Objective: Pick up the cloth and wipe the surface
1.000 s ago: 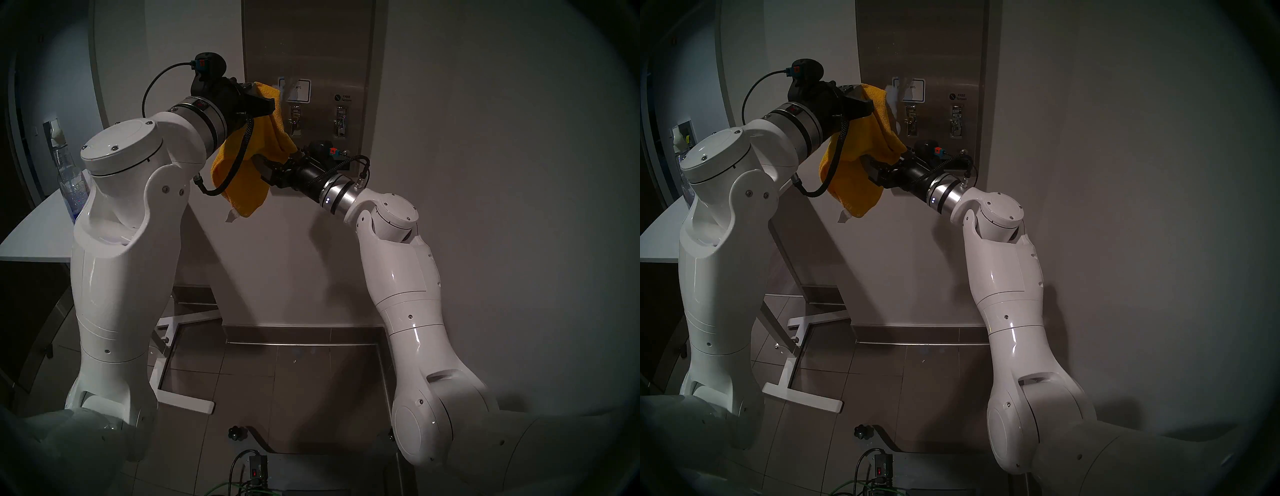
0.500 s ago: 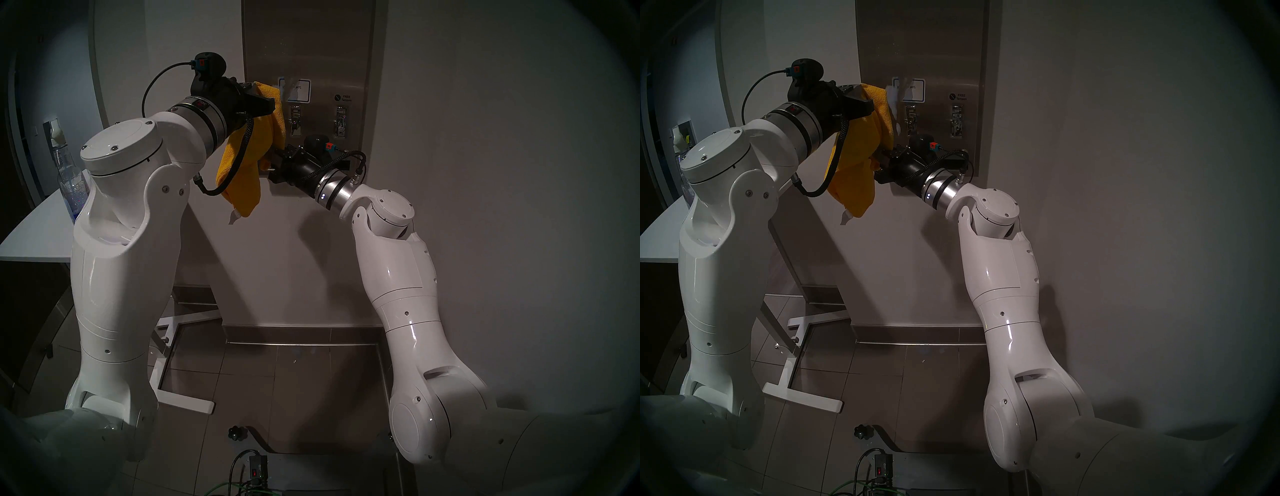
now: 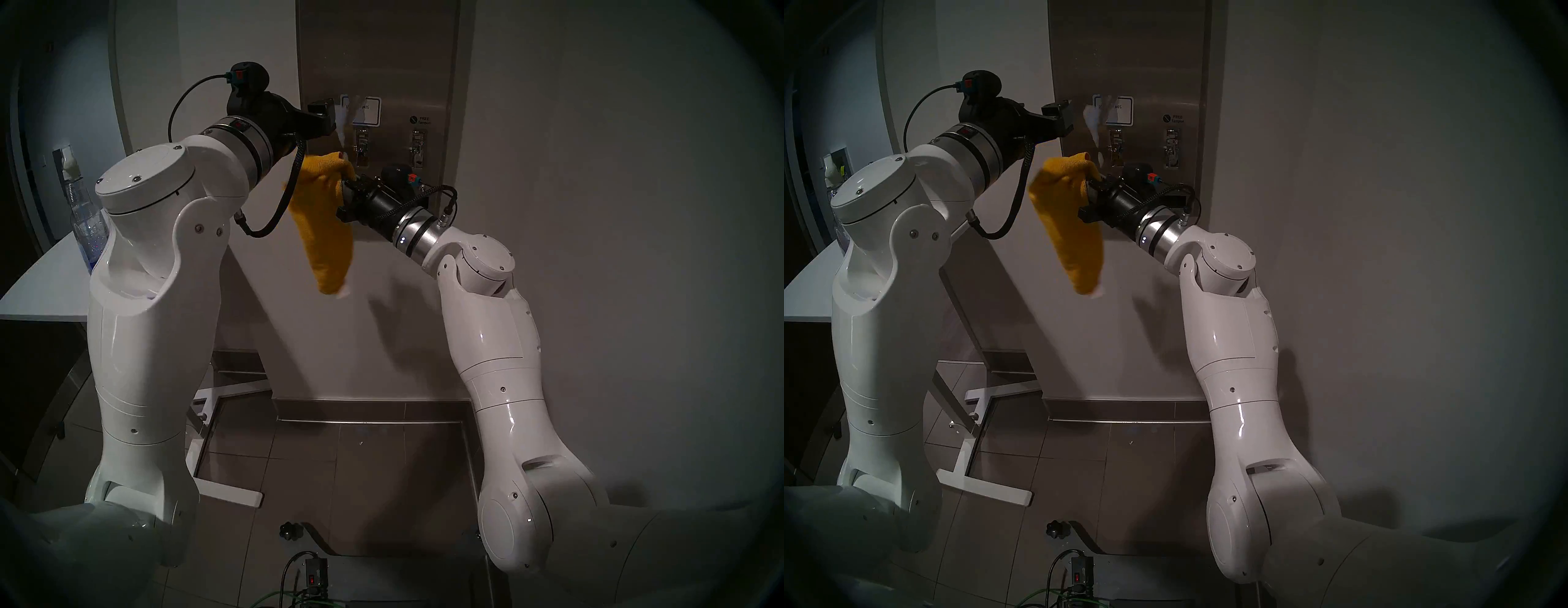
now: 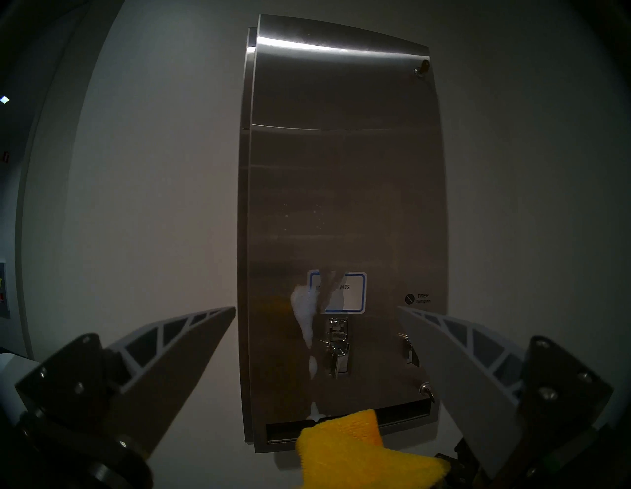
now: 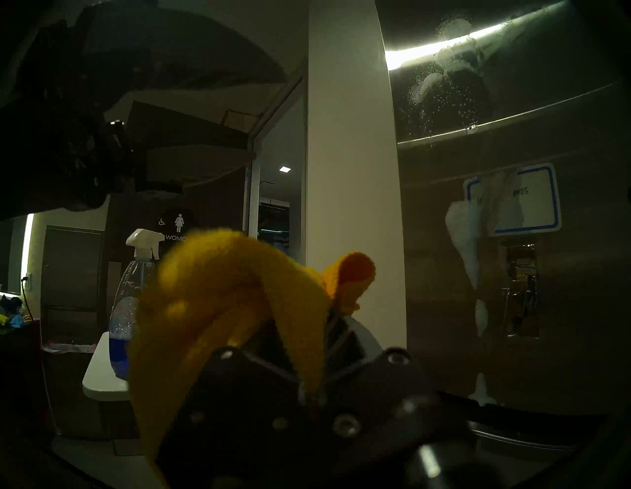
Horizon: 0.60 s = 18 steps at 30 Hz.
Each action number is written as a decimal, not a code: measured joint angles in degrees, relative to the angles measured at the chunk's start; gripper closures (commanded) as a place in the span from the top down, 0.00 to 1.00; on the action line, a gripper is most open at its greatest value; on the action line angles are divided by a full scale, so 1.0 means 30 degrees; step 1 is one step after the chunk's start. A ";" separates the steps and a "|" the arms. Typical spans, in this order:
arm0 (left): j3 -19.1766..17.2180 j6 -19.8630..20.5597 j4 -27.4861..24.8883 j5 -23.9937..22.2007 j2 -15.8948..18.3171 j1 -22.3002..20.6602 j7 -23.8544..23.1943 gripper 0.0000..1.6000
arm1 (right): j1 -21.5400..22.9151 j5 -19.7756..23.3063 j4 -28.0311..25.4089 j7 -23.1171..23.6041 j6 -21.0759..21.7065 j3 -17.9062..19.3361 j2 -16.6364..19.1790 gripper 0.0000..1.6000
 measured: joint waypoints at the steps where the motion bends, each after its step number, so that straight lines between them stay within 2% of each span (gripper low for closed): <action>1: -0.0015 0.0018 -0.0005 -0.0044 -0.0055 0.0000 0.0070 1.00 | -0.0045 0.0000 -0.0103 -0.0007 0.0005 0.0055 0.0032 0.00; 10: -0.0048 0.0129 -0.0036 -0.0301 -0.0327 -0.0005 0.0503 1.00 | -0.0363 -0.0500 -0.0869 -0.0536 -0.0184 0.0324 0.0407 0.00; 18: -0.0048 0.0147 -0.0050 -0.0433 -0.0394 -0.0005 0.0724 1.00 | -0.0285 -0.2095 -0.1498 -0.2510 -0.1382 0.0372 0.0232 0.00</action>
